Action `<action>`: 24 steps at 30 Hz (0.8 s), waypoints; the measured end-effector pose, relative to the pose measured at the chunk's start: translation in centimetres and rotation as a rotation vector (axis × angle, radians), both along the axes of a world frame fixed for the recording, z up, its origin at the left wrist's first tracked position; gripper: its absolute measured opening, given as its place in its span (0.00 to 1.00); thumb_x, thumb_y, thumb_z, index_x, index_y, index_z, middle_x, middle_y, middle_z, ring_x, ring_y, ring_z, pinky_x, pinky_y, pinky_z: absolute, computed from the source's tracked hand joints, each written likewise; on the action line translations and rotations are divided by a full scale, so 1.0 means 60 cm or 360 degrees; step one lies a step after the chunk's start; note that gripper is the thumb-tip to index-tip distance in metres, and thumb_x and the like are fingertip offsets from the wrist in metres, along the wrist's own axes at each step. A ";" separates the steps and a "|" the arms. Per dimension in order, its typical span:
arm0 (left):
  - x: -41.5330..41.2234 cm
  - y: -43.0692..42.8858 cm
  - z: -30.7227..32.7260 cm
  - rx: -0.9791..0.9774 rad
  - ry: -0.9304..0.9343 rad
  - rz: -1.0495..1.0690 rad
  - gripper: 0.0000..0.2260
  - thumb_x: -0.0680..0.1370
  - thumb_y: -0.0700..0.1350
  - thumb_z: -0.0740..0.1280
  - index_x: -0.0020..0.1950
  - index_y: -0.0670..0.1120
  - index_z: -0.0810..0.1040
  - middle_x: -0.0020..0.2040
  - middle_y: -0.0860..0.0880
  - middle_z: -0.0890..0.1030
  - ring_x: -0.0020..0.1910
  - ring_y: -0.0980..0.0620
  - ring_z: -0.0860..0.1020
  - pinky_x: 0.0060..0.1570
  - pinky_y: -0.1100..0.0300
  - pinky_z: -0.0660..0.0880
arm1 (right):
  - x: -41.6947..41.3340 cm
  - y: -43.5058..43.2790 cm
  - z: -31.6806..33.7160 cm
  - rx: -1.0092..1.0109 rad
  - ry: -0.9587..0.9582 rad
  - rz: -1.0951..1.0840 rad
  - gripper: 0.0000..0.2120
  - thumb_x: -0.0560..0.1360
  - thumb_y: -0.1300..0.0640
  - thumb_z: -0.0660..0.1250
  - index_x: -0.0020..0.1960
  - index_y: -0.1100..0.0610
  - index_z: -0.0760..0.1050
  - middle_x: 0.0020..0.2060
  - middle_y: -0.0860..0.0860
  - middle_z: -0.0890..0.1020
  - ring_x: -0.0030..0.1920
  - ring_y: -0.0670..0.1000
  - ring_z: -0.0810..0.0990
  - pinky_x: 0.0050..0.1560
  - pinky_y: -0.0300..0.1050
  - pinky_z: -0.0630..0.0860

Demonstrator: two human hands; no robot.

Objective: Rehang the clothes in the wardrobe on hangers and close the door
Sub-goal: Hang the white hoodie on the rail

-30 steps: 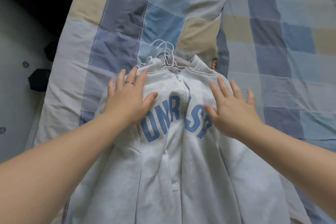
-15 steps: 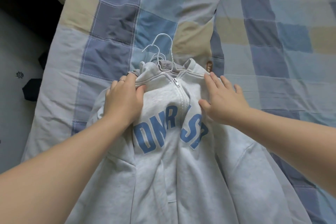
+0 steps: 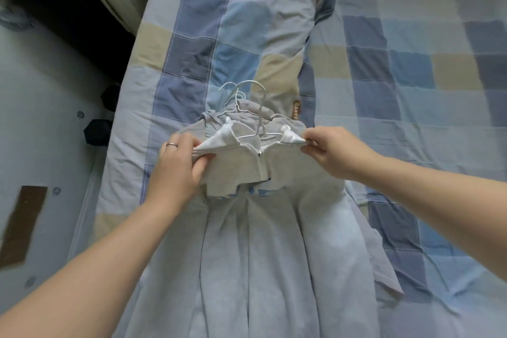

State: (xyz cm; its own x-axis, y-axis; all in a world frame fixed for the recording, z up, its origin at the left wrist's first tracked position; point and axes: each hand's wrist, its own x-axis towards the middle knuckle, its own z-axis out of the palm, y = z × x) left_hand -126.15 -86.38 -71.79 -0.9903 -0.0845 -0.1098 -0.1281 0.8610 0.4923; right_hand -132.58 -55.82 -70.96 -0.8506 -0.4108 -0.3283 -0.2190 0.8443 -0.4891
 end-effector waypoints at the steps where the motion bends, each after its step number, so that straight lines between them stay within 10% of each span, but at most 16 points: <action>1: 0.020 0.007 0.020 0.0010 -0.0025 0.0070 0.10 0.78 0.44 0.70 0.53 0.40 0.73 0.53 0.40 0.74 0.53 0.38 0.72 0.51 0.44 0.69 | 0.017 0.009 0.022 -0.0069 0.0013 0.0012 0.12 0.78 0.56 0.67 0.39 0.50 0.68 0.31 0.42 0.68 0.38 0.56 0.71 0.38 0.49 0.66; 8: 0.216 0.067 0.182 0.0165 -0.0093 0.0557 0.19 0.73 0.52 0.76 0.46 0.44 0.68 0.47 0.45 0.71 0.45 0.49 0.68 0.41 0.56 0.62 | 0.171 0.064 0.188 -0.0427 -0.0012 0.0029 0.09 0.77 0.59 0.70 0.40 0.62 0.76 0.32 0.46 0.70 0.36 0.51 0.68 0.38 0.45 0.62; 24: 0.687 0.123 0.397 0.0519 -0.0048 0.1059 0.16 0.77 0.55 0.71 0.41 0.43 0.76 0.33 0.51 0.72 0.29 0.58 0.67 0.29 0.66 0.64 | 0.449 0.038 0.363 -0.0695 0.0045 0.0336 0.02 0.77 0.56 0.70 0.47 0.54 0.81 0.39 0.49 0.79 0.41 0.49 0.76 0.43 0.44 0.71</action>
State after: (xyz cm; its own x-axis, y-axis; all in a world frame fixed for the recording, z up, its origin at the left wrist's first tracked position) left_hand -84.92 -78.97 -47.99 -0.7373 -0.6242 -0.2584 -0.5894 0.4073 0.6976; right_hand -105.62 -53.52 -49.18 -0.7400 -0.6695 -0.0645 -0.3818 0.4972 -0.7791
